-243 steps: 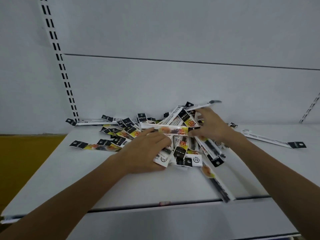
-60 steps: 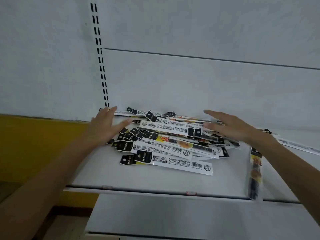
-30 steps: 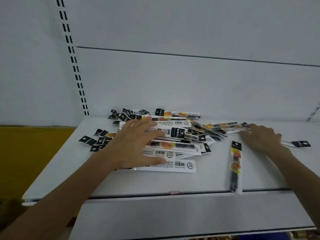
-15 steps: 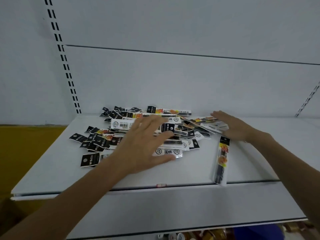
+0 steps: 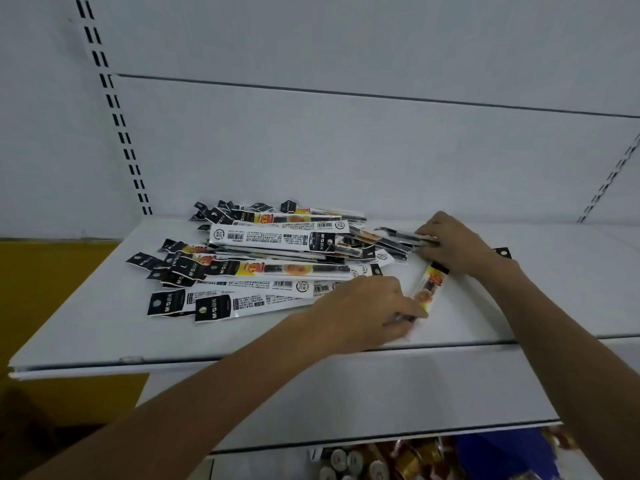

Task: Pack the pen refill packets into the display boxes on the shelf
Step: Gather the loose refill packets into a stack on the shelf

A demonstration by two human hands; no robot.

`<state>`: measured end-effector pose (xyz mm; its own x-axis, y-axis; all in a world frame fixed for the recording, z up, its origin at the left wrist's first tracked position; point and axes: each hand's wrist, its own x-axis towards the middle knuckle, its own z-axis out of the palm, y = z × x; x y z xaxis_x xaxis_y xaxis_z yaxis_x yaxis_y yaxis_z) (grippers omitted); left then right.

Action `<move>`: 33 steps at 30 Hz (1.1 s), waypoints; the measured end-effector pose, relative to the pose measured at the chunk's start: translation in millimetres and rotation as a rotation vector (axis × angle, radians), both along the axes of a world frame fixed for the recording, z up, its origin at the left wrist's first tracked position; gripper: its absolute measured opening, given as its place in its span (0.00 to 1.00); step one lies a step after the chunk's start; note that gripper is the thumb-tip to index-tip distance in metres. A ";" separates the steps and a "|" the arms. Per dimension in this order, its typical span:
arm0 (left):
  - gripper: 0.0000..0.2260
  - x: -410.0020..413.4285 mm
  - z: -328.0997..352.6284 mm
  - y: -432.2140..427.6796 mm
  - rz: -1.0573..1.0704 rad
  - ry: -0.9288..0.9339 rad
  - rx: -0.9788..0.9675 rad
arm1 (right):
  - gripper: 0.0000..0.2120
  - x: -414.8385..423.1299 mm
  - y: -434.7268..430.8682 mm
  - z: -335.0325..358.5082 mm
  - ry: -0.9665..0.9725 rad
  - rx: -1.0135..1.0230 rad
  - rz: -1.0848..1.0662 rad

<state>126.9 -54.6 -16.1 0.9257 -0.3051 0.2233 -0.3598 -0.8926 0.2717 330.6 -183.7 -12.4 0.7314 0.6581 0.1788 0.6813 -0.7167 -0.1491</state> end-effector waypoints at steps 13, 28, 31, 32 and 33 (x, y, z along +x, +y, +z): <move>0.11 -63.5 -2.2 103.8 0.052 -0.271 -0.131 | 0.08 -13.6 4.0 21.7 -0.196 0.178 0.068; 0.26 -112.7 -19.4 151.4 0.409 -0.393 0.121 | 0.34 -105.6 112.8 33.3 0.052 0.157 0.412; 0.26 -110.6 -19.3 144.3 0.409 -0.351 0.083 | 0.26 -76.1 81.2 23.1 0.043 0.342 0.137; 0.28 -108.2 -19.1 140.6 0.391 -0.322 0.061 | 0.25 -66.7 73.4 18.8 0.089 0.390 0.008; 0.30 -104.5 -18.6 136.4 0.374 -0.278 0.049 | 0.25 -59.2 68.7 13.6 0.173 0.439 -0.109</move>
<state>22.5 81.9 -34.6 0.8814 0.0213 0.4718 -0.0645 -0.9842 0.1648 271.3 -115.0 1.2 0.8353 0.4657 0.2921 0.5444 -0.6265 -0.5579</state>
